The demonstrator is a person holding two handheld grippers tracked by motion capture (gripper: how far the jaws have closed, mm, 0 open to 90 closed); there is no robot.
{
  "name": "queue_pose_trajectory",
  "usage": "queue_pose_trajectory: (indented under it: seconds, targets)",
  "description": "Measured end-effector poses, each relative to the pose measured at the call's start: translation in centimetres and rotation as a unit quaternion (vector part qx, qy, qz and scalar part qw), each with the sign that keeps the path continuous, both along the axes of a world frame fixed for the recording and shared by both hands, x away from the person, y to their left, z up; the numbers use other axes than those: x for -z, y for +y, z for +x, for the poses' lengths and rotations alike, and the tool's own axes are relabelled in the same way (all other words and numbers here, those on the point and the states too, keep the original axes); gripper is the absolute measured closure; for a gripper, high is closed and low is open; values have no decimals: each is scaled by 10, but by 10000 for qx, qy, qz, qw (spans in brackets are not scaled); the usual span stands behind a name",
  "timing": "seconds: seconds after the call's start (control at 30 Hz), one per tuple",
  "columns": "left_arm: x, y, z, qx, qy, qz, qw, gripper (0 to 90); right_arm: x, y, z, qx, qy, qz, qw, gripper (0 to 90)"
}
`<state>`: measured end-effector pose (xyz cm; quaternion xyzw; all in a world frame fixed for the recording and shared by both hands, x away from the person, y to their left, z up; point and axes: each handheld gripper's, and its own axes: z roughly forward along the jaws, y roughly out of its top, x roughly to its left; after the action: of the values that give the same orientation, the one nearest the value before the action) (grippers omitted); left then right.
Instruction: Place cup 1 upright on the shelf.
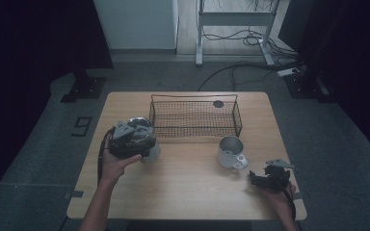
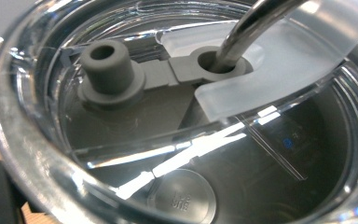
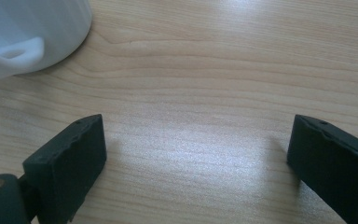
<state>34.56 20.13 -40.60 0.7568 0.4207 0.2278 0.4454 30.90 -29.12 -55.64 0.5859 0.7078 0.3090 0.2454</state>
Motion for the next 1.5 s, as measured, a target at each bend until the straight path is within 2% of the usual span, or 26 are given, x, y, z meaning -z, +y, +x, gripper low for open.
queue_pose_trajectory:
  seconds: [0.77, 1.5]
  targets:
    - [-23, -11, 9, 65, -101, -52, 9999, 41, 0, 0, 0, 75, 15, 8, 10000, 44]
    - [-32, -22, 22, 86, -112, 16, 9999, 41, 0, 0, 0, 66, 12, -3, 10000, 44]
